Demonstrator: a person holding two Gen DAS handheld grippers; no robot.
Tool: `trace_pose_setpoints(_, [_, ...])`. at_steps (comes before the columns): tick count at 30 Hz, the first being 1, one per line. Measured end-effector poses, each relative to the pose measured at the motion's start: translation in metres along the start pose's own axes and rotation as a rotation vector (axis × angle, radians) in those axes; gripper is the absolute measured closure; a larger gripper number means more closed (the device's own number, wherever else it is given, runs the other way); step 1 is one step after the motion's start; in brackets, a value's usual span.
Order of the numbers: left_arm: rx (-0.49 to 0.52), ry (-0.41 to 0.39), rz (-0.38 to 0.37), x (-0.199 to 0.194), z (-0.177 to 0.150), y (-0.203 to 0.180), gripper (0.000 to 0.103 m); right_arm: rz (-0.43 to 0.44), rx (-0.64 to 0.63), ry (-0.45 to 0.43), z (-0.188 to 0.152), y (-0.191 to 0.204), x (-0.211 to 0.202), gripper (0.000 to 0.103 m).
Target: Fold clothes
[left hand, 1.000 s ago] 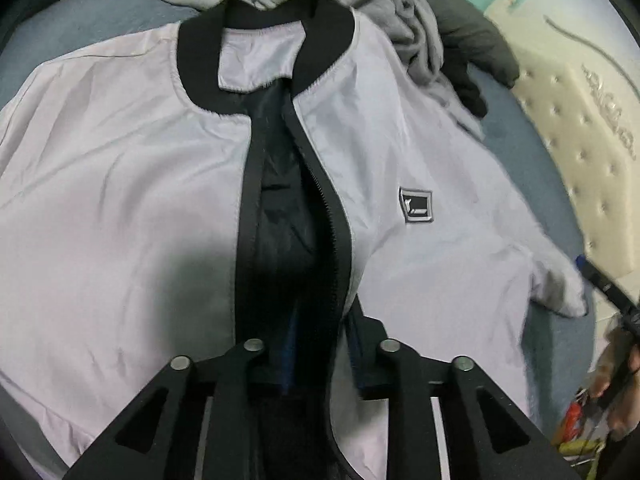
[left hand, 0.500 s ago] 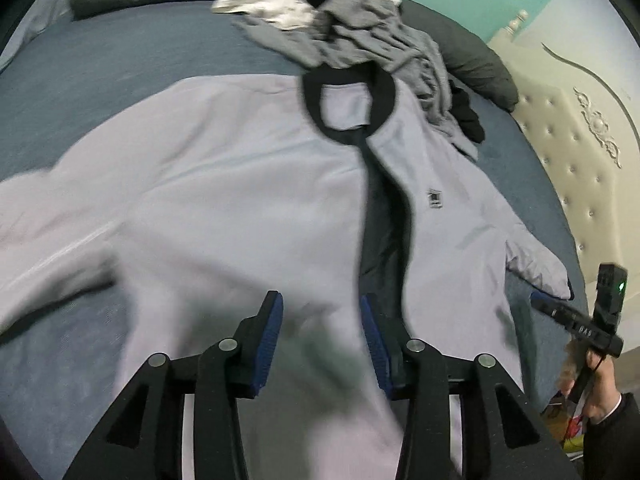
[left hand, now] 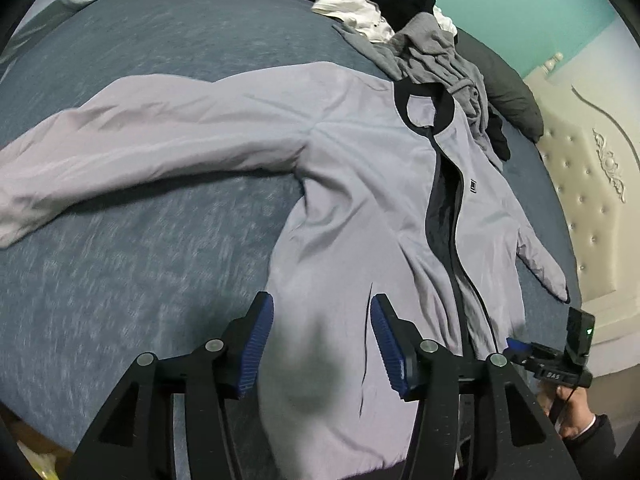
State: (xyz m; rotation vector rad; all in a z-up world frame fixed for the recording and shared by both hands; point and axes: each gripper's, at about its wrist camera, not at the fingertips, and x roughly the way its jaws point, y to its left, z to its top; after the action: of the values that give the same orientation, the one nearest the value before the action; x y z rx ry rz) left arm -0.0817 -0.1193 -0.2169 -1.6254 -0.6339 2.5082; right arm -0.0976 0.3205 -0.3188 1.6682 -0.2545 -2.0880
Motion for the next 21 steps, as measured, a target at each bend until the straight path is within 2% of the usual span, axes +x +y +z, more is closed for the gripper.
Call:
trace_pose_setpoints(1, [0.001,-0.004,0.001,-0.005,-0.004,0.002,0.048,-0.003,-0.012,0.004,-0.004,0.005,0.002,0.048])
trace_pose_setpoints(2, [0.001,-0.008,0.003,-0.009,-0.007,0.005,0.048,-0.008,-0.024,0.009,-0.008,0.009,0.003,0.055])
trace_pose_setpoints(5, [-0.006,-0.018,0.007,-0.018,-0.015,0.015,0.048,-0.035,-0.059,0.032,-0.015,0.019,0.008,0.058])
trace_pose_setpoints(11, [-0.012,-0.020,0.004,-0.026,-0.025,0.025,0.048,-0.025,-0.094,0.085,-0.026,0.038,0.016,0.066])
trace_pose_setpoints(14, [-0.010,-0.020,-0.002,-0.028,-0.028,0.027,0.048,-0.027,-0.078,0.095,-0.030,0.043,0.020,0.075])
trace_pose_setpoints(19, [-0.013,-0.019,-0.002,-0.031,-0.033,0.032,0.048,-0.019,-0.073,0.091,-0.033,0.064,0.019,0.081])
trace_pose_setpoints(21, [-0.018,-0.018,-0.005,-0.031,-0.035,0.034,0.048,0.009,-0.076,0.106,-0.033,0.077,0.025,0.082])
